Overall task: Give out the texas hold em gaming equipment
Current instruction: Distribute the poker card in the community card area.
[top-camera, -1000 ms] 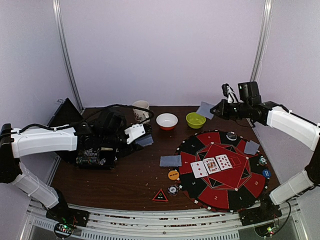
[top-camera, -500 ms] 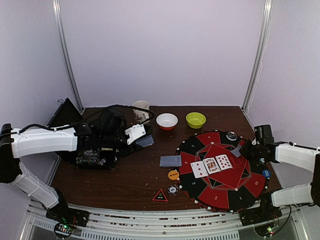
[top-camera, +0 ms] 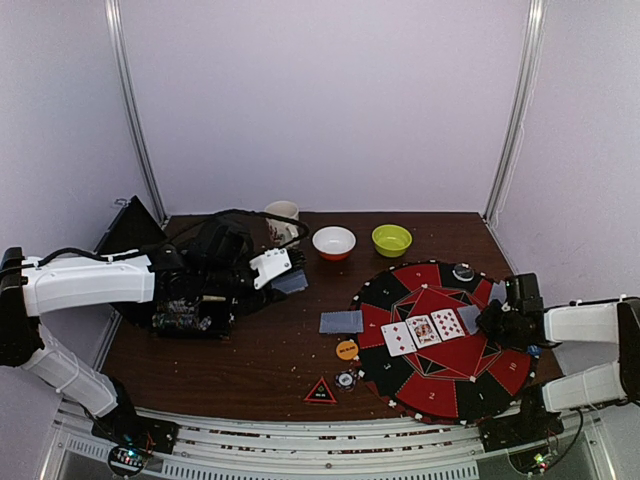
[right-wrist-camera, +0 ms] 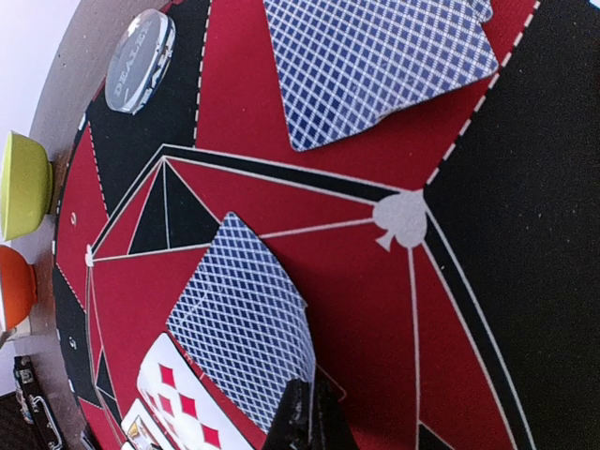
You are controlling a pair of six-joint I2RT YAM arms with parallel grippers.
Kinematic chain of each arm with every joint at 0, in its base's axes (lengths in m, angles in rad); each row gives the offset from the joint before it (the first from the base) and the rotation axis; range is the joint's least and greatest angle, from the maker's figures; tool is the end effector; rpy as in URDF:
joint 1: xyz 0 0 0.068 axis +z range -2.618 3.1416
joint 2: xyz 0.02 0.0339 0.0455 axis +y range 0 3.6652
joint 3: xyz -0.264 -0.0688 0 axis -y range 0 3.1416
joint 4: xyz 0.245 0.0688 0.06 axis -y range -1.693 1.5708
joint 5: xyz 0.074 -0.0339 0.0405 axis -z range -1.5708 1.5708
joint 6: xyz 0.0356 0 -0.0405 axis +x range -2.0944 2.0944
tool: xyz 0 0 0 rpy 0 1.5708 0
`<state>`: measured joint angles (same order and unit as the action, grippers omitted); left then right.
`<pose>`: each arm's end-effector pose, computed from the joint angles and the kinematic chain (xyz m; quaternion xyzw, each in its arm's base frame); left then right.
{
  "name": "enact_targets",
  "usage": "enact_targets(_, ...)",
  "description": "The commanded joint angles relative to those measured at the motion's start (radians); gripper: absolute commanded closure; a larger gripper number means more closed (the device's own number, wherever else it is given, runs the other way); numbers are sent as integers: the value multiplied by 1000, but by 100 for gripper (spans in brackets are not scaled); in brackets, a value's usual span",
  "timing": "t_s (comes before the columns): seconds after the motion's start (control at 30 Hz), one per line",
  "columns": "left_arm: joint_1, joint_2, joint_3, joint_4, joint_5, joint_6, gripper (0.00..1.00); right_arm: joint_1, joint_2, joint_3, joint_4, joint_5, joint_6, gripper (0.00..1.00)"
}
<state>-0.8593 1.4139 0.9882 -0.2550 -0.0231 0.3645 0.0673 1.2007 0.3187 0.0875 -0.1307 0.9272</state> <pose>0.2042 -0.2356 0.2588 0.5144 0.7416 -0.0953 0.4199 0.2024 0.0183 0.1306 0.3625 0.8499 0.2333 0.3031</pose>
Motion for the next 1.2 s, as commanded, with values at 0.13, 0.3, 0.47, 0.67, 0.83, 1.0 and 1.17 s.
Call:
enact_targets(0.13, -7, -24, 7, 40, -8, -4, 56, -4, 16, -56, 87, -29, 84, 100)
enact_targets(0.3, -7, -25, 6, 41, -11, -4, 56, -5, 57, -30, 81, -58, 59, 100)
enact_targets(0.47, -7, -25, 6, 40, -12, -2, 56, -3, 38, -36, 66, -68, 44, 100)
enact_targets(0.67, -7, -24, 6, 40, -12, -2, 56, -3, 15, -41, 35, -71, 34, 100)
enact_targets(0.83, -8, -23, 6, 39, -12, -2, 56, -3, 5, -19, -8, -77, 18, 100)
enact_targets(1.0, -9, -23, 6, 39, -13, -3, 56, -3, -11, -14, -16, -71, 28, 94)
enact_targets(1.17, -9, -23, 7, 39, -15, -3, 56, -3, -45, 8, -69, -59, 39, 62)
